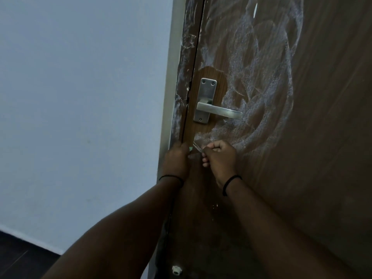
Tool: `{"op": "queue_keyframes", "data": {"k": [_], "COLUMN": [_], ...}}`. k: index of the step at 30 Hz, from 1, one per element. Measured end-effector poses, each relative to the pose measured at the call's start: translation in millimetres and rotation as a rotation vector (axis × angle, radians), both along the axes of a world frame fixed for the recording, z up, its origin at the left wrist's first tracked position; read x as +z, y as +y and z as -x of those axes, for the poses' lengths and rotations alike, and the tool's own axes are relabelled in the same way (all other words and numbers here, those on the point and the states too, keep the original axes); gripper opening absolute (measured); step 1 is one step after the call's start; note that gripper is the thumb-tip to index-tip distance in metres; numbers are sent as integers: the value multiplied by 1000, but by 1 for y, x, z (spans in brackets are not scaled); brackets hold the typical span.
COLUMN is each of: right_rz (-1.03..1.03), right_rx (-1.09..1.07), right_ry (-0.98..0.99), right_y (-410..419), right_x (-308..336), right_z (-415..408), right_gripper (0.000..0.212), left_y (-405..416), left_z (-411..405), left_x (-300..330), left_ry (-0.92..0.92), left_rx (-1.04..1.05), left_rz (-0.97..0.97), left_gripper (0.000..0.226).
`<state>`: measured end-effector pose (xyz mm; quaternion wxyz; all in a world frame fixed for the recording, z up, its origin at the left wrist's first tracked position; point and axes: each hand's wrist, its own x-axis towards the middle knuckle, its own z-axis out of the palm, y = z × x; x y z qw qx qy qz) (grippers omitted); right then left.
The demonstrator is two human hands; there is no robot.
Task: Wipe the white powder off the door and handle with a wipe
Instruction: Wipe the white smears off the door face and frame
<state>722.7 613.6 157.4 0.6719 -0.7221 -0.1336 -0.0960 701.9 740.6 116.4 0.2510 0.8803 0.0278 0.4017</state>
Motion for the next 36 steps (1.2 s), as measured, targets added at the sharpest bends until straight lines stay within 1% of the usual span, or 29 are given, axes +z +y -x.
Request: {"op": "queue_keyframes", "data": {"k": [4, 6, 9, 11, 13, 16, 19, 21, 22, 24, 26, 28, 31, 34, 36], "right_rz": [8, 4, 15, 29, 33, 49, 47, 47, 50, 78, 108, 124, 143, 141, 123], "right_rx": [3, -14, -27, -25, -14, -24, -54, -62, -59, -49, -44, -46, -65, -76, -71], "right_ry": [-36, -54, -53, -30, -13, -25, -51, -57, -52, -28, -9, -12, -44, -80, -74], "right_y": [1, 1, 3, 3, 3, -1, -5, -7, -7, -6, -6, -6, -11, -15, -15], "right_x": [10, 14, 11, 4, -2, -3, 2, 2, 0, -7, -13, -14, -7, 0, 0], "right_z": [1, -2, -3, -2, -1, -2, -5, -5, -5, -2, 1, 2, 1, 0, 1], "right_gripper": [9, 8, 8, 8, 7, 8, 10, 10, 10, 9, 8, 7, 8, 8, 7], "left_y": [2, 2, 6, 8, 6, -3, -15, -17, -16, -18, -18, -19, -22, -21, -19], "left_z": [-14, -22, -19, -11, -4, -6, -13, -16, -15, -12, -6, -3, -11, -21, -20], "left_x": [31, 37, 9, -19, -36, -24, 0, 0, -6, -28, -38, -27, 20, 59, 51], "left_ry": [-154, -194, -103, -9, 35, -24, -114, -127, -104, 11, 83, 22, -159, -246, -224], "left_rx": [39, 60, 63, 90, 128, 106, 17, 29, 38, 59, 81, 55, 36, 32, 22], "left_rz": [59, 47, -11, 35, 130, 210, 162, 139, 131, 133, 168, 231, 241, 171, 90], "left_gripper": [6, 7, 9, 12, 15, 16, 9, 6, 7, 12, 16, 16, 10, 7, 6]}}
